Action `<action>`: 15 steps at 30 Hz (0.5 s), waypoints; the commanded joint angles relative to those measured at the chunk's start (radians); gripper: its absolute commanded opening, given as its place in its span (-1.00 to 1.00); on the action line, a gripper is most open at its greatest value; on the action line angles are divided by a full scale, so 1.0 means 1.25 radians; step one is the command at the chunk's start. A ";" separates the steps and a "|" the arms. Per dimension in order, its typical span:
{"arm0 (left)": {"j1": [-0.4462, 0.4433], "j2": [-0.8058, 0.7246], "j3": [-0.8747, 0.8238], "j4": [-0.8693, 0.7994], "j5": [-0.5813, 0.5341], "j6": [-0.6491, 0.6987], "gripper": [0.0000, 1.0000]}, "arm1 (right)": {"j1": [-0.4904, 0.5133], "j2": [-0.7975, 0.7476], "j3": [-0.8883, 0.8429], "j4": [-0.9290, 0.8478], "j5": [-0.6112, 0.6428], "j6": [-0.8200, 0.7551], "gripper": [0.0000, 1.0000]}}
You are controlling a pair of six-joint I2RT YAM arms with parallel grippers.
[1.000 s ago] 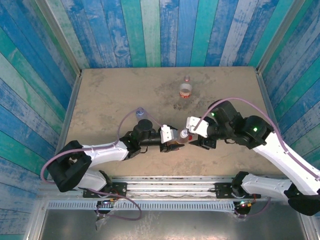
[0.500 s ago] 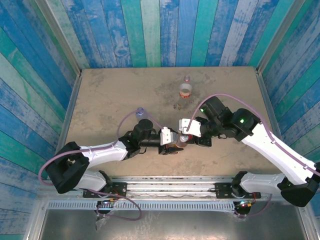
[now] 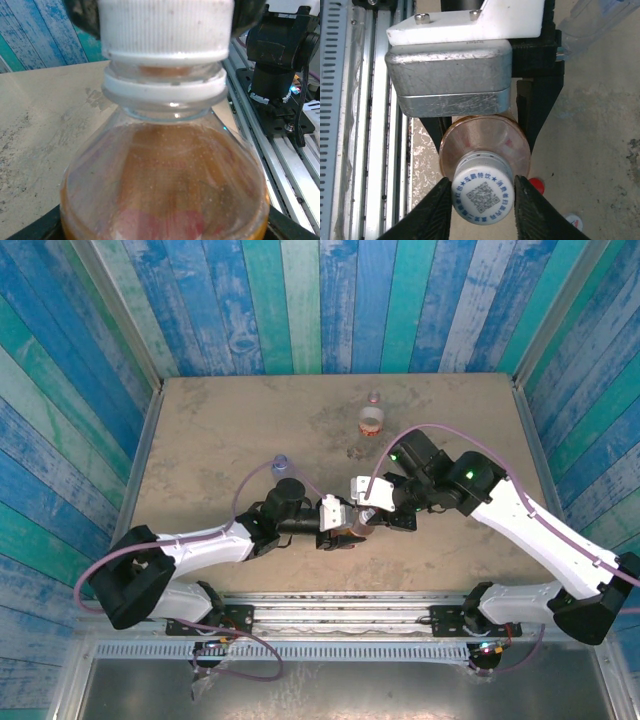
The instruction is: Screw on the bottle caps
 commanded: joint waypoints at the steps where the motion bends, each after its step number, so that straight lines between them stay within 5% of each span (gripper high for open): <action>1: 0.001 -0.042 0.022 -0.008 0.001 0.007 0.16 | 0.000 0.005 0.020 -0.019 -0.008 -0.024 -0.40; 7: 0.002 -0.029 0.034 0.019 -0.095 -0.021 0.15 | 0.000 0.008 0.020 -0.015 -0.003 0.075 -0.57; 15: -0.006 -0.008 0.035 0.126 -0.285 -0.054 0.12 | 0.000 0.015 0.020 0.021 0.170 0.659 -0.80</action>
